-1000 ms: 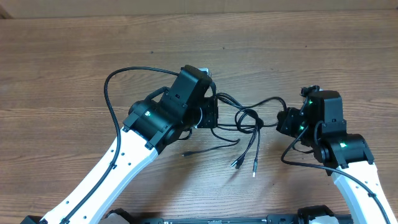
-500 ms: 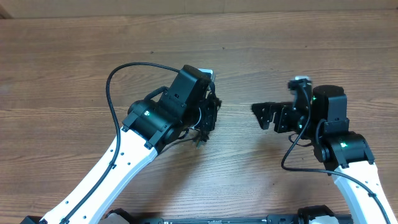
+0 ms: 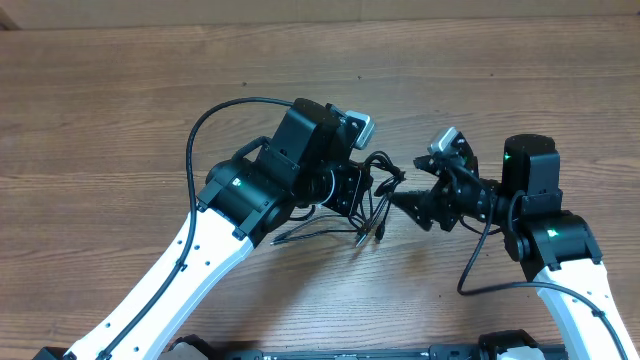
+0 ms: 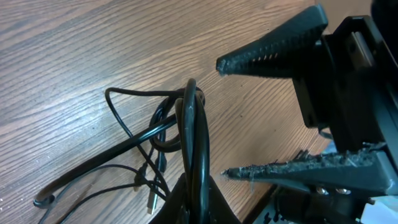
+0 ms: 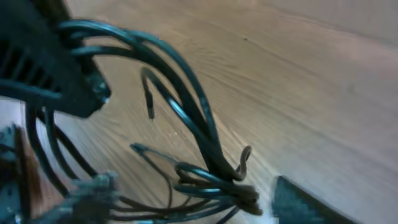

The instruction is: Untangle cables

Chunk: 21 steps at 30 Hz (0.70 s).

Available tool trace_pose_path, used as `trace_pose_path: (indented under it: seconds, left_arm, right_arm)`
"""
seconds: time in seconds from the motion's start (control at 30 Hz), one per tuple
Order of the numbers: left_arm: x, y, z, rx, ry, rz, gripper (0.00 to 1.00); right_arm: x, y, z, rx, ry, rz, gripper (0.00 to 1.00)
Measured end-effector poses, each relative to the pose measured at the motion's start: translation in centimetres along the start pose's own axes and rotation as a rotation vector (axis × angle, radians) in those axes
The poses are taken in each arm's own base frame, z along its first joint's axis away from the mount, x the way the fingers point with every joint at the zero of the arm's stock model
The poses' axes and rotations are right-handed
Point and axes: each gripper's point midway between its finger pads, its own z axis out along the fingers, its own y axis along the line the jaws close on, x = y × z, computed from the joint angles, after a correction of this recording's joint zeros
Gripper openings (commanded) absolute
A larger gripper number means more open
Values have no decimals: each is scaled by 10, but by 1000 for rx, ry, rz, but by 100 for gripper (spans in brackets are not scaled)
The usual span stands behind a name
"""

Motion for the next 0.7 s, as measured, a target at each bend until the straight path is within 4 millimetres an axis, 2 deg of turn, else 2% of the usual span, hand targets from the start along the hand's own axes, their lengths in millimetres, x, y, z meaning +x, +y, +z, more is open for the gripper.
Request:
trace_pose_path:
  seconds: [0.1, 0.23, 0.27, 0.33, 0.37, 0.4, 0.43, 0.7]
  left_arm:
    - [-1, -3, 0, 18, -1, -18, 4]
    - [-2, -15, -1, 83, 0, -24, 4]
    - [-2, -16, -1, 89, 2, -25, 4]
    - [-1, -18, -1, 101, 7, -27, 4]
    - [-1, -19, -1, 105, 9, -27, 4]
    - [-1, -19, -1, 107, 10, -27, 4]
    - [-1, -20, -1, 109, 11, -27, 4]
    - [2, -25, -2, 139, 26, -30, 4]
  right_arm:
    - [-1, 1, 0, -8, -4, -13, 53]
    - [-1, 3, 0, -16, -8, -24, 53]
    - [-2, 3, 0, -16, -8, -24, 49]
    - [-2, 3, 0, -17, -8, -23, 33]
    - [-2, 3, 0, -17, -9, -28, 20]
    - [-1, 3, 0, -15, -8, -20, 13]
    - [-2, 3, 0, -16, -9, -22, 9]
    - [-2, 3, 0, -19, -10, -24, 5]
